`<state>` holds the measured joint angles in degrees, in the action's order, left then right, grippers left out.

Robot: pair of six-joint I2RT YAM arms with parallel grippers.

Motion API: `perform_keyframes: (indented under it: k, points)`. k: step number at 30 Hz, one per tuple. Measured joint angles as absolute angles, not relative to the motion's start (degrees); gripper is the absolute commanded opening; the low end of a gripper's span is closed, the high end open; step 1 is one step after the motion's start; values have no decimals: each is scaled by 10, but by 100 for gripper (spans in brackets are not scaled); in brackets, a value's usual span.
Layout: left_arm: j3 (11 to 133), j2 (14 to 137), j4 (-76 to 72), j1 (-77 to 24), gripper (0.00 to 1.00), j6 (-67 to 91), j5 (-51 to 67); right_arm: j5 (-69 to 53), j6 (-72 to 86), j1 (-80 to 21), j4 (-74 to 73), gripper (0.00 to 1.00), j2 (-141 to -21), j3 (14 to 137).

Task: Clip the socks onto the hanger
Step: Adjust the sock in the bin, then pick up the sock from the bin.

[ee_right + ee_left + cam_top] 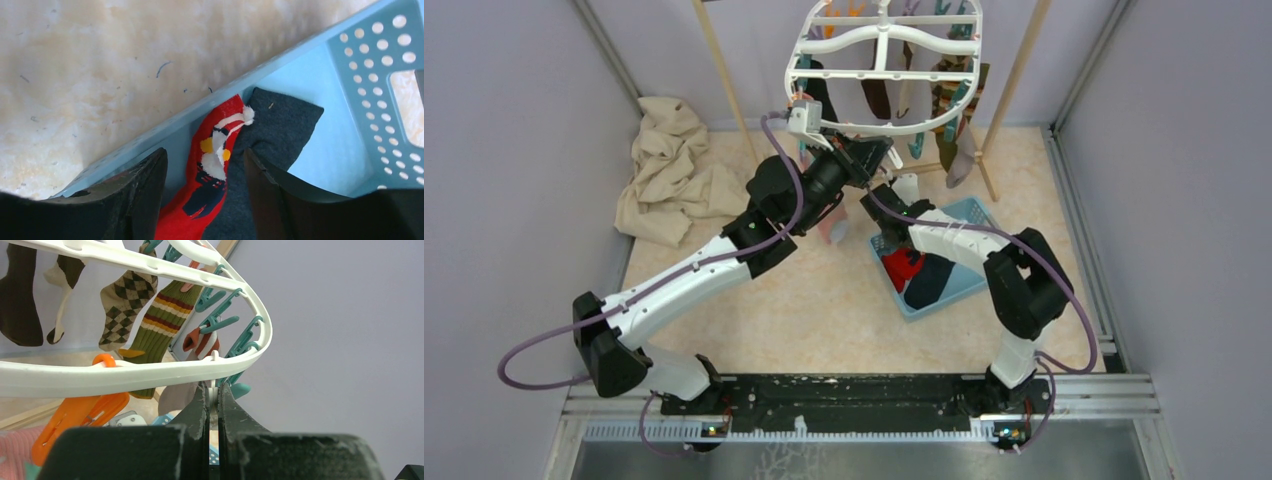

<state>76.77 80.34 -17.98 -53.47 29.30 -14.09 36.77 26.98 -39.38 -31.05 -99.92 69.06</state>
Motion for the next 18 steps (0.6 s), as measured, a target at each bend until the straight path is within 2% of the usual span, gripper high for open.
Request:
perform_keyframes:
  k: [9, 18]
  points:
    - [759, 800, -180, -535, 0, 293, -141, 393, 402, -394, -350, 57, -1018, 695]
    - [753, 788, -180, -535, 0, 293, -142, 396, 462, -393, -352, 59, -1039, 695]
